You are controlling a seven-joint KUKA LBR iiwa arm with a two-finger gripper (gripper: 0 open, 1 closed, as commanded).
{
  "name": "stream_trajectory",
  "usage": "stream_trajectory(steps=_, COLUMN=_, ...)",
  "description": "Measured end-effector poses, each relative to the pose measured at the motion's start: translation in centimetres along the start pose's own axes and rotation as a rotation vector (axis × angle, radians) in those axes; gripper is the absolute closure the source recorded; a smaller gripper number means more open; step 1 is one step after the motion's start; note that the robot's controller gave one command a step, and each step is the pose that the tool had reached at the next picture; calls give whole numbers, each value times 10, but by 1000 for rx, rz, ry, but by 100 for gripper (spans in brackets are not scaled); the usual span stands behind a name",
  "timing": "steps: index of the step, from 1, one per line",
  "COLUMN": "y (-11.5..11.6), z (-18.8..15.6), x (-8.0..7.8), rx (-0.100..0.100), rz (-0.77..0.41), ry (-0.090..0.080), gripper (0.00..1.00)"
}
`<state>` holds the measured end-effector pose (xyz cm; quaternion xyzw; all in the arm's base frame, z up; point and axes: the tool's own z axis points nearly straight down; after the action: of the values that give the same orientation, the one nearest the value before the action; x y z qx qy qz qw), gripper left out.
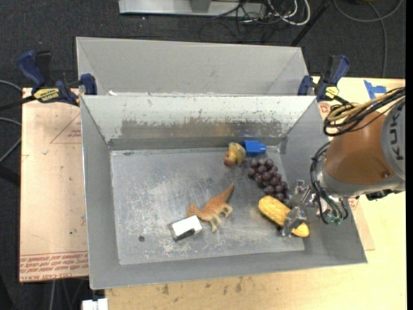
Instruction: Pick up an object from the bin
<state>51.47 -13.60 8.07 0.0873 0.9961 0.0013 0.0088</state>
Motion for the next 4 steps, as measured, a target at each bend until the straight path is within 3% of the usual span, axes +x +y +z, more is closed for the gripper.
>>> stream_trajectory(steps=2, y=0, z=-15, x=2, rx=2, rz=-2, ry=14, gripper=100)
stream_trajectory(steps=4, y=0, z=-38, x=1, rx=3, rz=-2, ry=16, gripper=100)
